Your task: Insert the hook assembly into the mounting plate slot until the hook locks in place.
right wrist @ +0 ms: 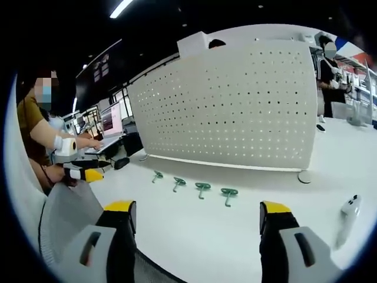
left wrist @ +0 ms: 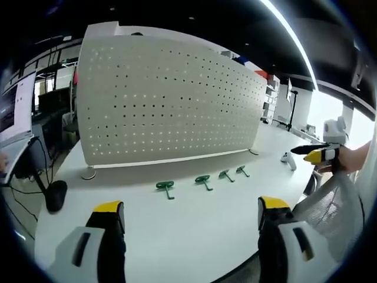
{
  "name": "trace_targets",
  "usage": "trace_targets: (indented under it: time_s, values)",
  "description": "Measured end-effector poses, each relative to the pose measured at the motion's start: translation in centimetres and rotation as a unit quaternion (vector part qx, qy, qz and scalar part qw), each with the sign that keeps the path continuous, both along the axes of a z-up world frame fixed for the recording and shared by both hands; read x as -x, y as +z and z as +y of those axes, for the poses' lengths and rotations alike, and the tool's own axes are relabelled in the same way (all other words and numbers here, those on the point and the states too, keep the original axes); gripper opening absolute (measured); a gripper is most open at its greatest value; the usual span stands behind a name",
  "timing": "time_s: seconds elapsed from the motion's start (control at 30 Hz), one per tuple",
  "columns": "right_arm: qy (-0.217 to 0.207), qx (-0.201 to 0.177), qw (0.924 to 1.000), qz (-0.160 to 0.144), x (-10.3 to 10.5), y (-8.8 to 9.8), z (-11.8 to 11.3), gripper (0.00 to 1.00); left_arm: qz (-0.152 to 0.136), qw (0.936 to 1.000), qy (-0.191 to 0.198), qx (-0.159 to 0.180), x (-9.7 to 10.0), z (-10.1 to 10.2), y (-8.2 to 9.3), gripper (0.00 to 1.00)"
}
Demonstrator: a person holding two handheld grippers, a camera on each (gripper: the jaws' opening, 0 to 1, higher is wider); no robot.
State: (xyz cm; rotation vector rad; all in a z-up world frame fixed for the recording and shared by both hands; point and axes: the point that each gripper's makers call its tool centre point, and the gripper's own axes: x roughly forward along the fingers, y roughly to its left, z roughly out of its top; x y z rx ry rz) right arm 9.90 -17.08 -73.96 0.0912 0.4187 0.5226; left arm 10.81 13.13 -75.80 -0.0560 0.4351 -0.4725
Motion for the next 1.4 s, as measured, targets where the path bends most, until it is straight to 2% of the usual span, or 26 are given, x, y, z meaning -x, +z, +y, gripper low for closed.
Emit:
trace_targets:
  time_s: [0.73,1.17,1.4]
  values:
    - [0.017,0.007,0.9998,0.004,0.2,-0.3,0.9,0.84,0.000,1.0000,0.000,0.001,0.0,0.0,0.0,0.96]
    - [0.019,0.010,0.9997,-0.007,0.0,0.5,1.0,0.84,0.000,1.0000,-0.001,-0.001,0.0,0.0,0.0,0.95]
    - [0.019,0.011,0.9997,0.002,0.1,0.0,0.8,0.83,0.000,1.0000,-0.003,-0.002,0.0,-0.1,0.0,0.95]
